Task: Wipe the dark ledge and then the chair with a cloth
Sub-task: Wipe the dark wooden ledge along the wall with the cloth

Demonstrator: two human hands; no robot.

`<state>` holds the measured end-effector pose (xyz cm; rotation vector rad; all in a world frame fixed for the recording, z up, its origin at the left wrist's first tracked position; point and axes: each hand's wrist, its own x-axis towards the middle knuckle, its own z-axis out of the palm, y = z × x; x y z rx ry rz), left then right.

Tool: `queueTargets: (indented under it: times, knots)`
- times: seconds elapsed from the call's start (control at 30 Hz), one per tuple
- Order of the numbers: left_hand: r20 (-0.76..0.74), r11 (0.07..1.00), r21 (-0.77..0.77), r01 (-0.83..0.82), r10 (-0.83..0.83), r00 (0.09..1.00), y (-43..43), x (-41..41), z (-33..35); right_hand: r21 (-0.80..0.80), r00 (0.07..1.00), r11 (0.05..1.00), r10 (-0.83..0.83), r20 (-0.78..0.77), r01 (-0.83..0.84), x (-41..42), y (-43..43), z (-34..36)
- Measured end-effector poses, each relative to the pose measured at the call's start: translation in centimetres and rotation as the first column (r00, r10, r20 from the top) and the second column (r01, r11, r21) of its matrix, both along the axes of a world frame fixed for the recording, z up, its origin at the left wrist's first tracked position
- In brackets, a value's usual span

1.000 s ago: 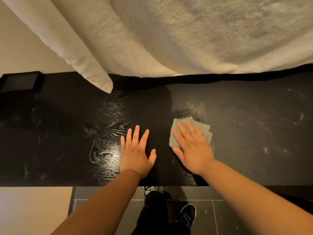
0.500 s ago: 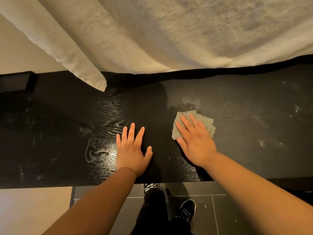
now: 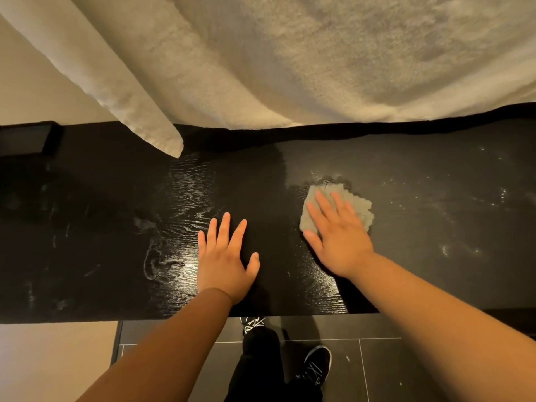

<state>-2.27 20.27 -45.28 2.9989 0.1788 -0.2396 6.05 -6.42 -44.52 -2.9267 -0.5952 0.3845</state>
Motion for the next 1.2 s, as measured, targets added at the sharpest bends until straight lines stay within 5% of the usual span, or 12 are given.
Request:
queueTargets:
  times: [0.17,0.4,0.67,0.93,1.1,1.2]
  knots:
    - [-0.006,1.0,0.012,0.002,-0.002,1.0,0.0,0.2,0.0,0.016,0.973,0.973,0.229,-0.009,-0.229,-0.3,-2.2,0.0]
    - [-0.011,1.0,-0.002,0.003,-0.003,1.0,0.0,0.1,-0.1,-0.003,0.982,0.982,-0.189,-0.027,0.189,5.4,1.6,0.1]
    - [-0.023,1.0,-0.008,0.0,0.0,1.0,0.0,0.1,-0.1,0.037,0.956,0.957,0.29,-0.041,-0.288,1.6,-0.5,-0.1]
    - [-0.018,0.999,-0.041,-0.003,0.002,1.0,0.1,0.0,-0.1,-0.002,0.993,0.993,-0.114,-0.032,0.114,5.2,2.7,0.1]
    - [-0.049,0.999,-0.049,-0.003,0.0,0.999,0.1,0.1,0.3,0.037,0.963,0.962,0.27,-0.019,-0.269,-0.4,1.9,0.3]
    - [-0.082,0.999,-0.041,0.002,-0.005,0.997,0.0,0.0,0.4,-0.001,0.953,0.954,0.3,-0.031,-0.3,1.3,0.2,0.1]
